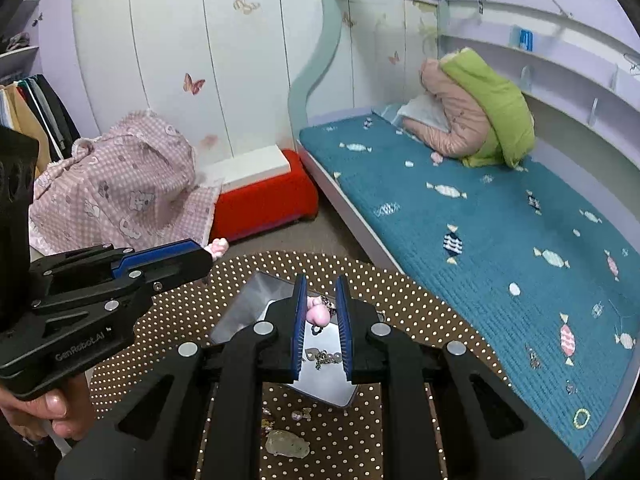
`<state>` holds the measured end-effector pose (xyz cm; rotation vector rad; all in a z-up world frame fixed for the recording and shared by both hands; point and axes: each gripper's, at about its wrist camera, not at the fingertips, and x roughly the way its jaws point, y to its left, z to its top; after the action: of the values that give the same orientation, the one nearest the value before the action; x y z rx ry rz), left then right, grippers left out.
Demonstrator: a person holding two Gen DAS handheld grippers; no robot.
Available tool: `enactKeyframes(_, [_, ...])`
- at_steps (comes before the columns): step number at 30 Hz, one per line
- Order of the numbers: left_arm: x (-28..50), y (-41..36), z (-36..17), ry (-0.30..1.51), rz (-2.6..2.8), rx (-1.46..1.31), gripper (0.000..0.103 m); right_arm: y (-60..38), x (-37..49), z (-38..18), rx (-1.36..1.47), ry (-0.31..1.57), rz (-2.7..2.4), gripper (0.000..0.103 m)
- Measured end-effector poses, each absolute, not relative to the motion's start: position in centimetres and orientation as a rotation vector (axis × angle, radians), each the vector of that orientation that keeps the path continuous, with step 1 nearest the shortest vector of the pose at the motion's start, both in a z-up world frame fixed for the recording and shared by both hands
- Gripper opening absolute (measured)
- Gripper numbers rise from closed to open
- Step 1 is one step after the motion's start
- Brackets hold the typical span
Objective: Organize jewelry
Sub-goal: 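Lower both pink charms into the grey box and open both grippers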
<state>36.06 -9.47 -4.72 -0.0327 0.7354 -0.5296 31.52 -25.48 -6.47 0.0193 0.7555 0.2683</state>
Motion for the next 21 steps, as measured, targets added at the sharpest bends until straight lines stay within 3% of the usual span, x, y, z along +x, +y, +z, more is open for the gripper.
enactKeyframes(3, [37.0, -9.9, -5.7, 0.773, -0.534, -0.030, 0.014, -25.5, 32.2, -7.5, 0.027, 0.787, 0.268, 0.014])
enactKeyframes(4, [37.3, -10.0, -6.0, 0.784, -0.531, -0.030, 0.017, -25.5, 32.4, -7.7, 0.032, 0.793, 0.260, 0.019])
enactKeyframes(6, [37.7, -9.5, -6.5, 0.786, -0.497, -0.028, 0.067, -25.7, 32.6, -7.9, 0.035, 0.786, 0.228, 0.038])
enactKeyframes(8, [37.7, -8.7, -6.5, 0.763, -0.446, -0.038, 0.086, -26.6, 32.5, -8.0, 0.066, 0.778, 0.210, 0.058])
enactKeyframes(9, [37.7, -8.2, -6.5, 0.756, -0.449, -0.058, 0.089, -27.1, 32.3, -8.0, 0.082, 0.768, 0.206, 0.076])
enactKeyframes(10, [37.7, -7.8, -6.5, 0.755, -0.445, -0.066, 0.090, -27.3, 32.2, -8.0, 0.087, 0.759, 0.202, 0.085])
enactKeyframes(13, [37.2, -7.0, -6.2, 0.732, -0.396, -0.048, 0.093, -28.1, 31.7, -7.8, 0.111, 0.745, 0.194, 0.095])
enactKeyframes(21, [33.7, -5.3, -4.6, 0.645, -0.285, -0.002, 0.097, -29.2, 30.2, -7.0, 0.151, 0.722, 0.133, 0.095])
